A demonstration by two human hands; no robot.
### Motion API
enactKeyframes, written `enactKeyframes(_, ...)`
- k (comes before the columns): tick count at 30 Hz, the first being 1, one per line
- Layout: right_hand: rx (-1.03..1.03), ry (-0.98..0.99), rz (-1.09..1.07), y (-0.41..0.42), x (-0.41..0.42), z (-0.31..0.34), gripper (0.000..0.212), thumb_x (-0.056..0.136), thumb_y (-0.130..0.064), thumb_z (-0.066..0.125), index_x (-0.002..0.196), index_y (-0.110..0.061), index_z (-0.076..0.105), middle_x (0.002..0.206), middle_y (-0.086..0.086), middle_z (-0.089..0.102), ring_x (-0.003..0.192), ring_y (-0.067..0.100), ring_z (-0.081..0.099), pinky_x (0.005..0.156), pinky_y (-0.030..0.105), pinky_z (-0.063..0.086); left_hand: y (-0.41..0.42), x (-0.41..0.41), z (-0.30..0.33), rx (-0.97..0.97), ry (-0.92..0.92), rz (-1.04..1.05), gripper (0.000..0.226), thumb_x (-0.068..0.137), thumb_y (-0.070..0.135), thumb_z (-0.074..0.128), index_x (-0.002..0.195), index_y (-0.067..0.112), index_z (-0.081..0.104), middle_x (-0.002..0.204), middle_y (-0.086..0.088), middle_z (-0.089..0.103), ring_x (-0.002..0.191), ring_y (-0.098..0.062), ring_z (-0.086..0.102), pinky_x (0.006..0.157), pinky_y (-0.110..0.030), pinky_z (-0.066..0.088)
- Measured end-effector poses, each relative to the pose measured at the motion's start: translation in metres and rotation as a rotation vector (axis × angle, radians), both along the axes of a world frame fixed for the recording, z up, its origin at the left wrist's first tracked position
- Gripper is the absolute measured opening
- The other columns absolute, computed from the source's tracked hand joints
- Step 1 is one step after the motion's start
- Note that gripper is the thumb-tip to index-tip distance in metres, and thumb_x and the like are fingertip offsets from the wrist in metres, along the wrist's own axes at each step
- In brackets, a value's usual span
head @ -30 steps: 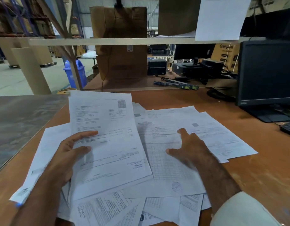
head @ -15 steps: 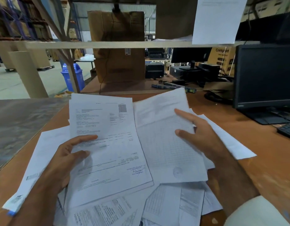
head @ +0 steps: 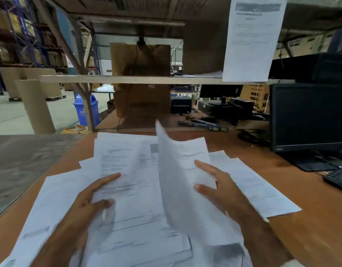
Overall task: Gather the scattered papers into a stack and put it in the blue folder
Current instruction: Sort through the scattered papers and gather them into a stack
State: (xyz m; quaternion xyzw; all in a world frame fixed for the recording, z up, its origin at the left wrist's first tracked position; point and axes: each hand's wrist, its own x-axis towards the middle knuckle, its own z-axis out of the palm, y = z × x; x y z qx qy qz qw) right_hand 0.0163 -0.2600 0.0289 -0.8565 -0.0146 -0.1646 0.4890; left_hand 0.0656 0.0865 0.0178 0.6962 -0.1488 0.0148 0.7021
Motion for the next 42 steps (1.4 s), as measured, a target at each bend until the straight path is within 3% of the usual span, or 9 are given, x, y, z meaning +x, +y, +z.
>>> enactKeyframes(3,-0.065,0.011,0.033,0.019,0.002,-0.003,0.062,0.088,-0.03,0.077,0.141,-0.05,0.051,0.13,-0.038,0.047,0.104,-0.037,0.041,0.077,-0.007,0.036,-0.008,-0.005,0.005,-0.049,0.019,-0.008,0.057,0.088,-0.003,0.068,0.127,0.038,0.071,0.135,0.027,0.063,0.127,-0.002,0.058,0.108,-0.032,0.046)
enactKeyframes(9,-0.115,-0.043,0.037,0.036,0.006,-0.012,0.064,0.088,-0.031,0.077,0.143,-0.048,0.049,0.139,-0.033,0.046,0.112,-0.034,0.036,0.092,0.0,0.03,-0.021,-0.012,0.012,0.012,0.015,0.027,0.052,0.088,0.041,0.064,0.138,0.052,0.056,0.139,0.04,0.05,0.128,0.007,0.047,0.113,-0.037,0.036)
enactKeyframes(16,-0.124,-0.189,0.012,0.07,0.018,-0.027,0.068,0.083,-0.035,0.081,0.137,-0.055,0.045,0.145,-0.019,0.042,0.129,-0.01,0.041,0.101,0.002,0.029,-0.024,-0.014,0.007,0.055,-0.023,0.01,0.062,0.08,0.022,0.08,0.132,0.052,0.062,0.139,0.034,0.053,0.126,0.002,0.054,0.091,-0.014,0.052)
enactKeyframes(20,-0.164,-0.118,-0.039,0.074,0.017,-0.023,0.068,0.082,-0.053,0.078,0.136,-0.064,0.038,0.159,-0.025,0.016,0.134,-0.004,0.026,0.106,0.02,0.028,-0.023,-0.012,0.0,0.014,-0.035,-0.01,0.051,0.091,-0.003,0.067,0.122,0.037,0.075,0.139,0.022,0.061,0.131,-0.006,0.055,0.107,-0.034,0.05)
enactKeyframes(24,0.27,0.0,0.194,0.066,0.013,-0.021,0.059,0.089,-0.035,0.078,0.137,-0.054,0.051,0.148,-0.022,0.05,0.132,0.001,0.052,0.109,0.036,0.049,-0.026,-0.01,0.001,-0.068,0.01,-0.002,0.043,0.092,-0.002,0.062,0.114,0.031,0.079,0.132,0.023,0.066,0.123,0.001,0.059,0.11,-0.039,0.045)
enactKeyframes(28,0.226,-0.056,0.181,0.07,0.009,-0.016,0.049,0.092,-0.02,0.074,0.134,-0.041,0.059,0.133,-0.025,0.061,0.125,0.001,0.058,0.107,0.033,0.05,-0.027,-0.008,-0.002,-0.048,-0.049,-0.055,0.05,0.086,-0.005,0.067,0.116,0.033,0.077,0.133,0.021,0.066,0.123,0.003,0.059,0.105,-0.035,0.044)
enactKeyframes(35,-0.645,0.301,-0.446,-0.014,0.01,-0.016,0.076,0.09,-0.068,0.048,0.156,-0.037,0.026,0.164,-0.004,0.029,0.148,0.023,0.03,0.116,0.05,0.031,-0.013,0.005,-0.013,-0.041,-0.024,-0.024,0.054,0.083,-0.016,0.063,0.113,0.026,0.079,0.134,0.01,0.068,0.128,-0.012,0.059,0.103,-0.038,0.045)
enactKeyframes(38,-0.609,0.588,-0.519,-0.038,-0.001,-0.025,0.084,0.09,-0.072,0.05,0.156,-0.028,0.025,0.163,0.002,0.03,0.146,0.03,0.033,0.115,0.053,0.029,-0.011,0.007,-0.015,-0.051,-0.016,-0.017,0.054,0.083,-0.018,0.062,0.111,0.025,0.08,0.132,0.009,0.069,0.127,-0.013,0.06,0.104,-0.039,0.045)
enactKeyframes(42,-0.719,0.493,-0.536,-0.028,0.008,-0.027,0.059,0.098,-0.054,0.05,0.149,-0.027,0.038,0.147,0.002,0.053,0.132,0.027,0.051,0.108,0.046,0.039,-0.01,0.012,-0.018,-0.016,-0.004,-0.002,0.052,0.083,-0.016,0.064,0.11,0.025,0.08,0.135,0.008,0.067,0.131,-0.019,0.056,0.111,-0.046,0.042)
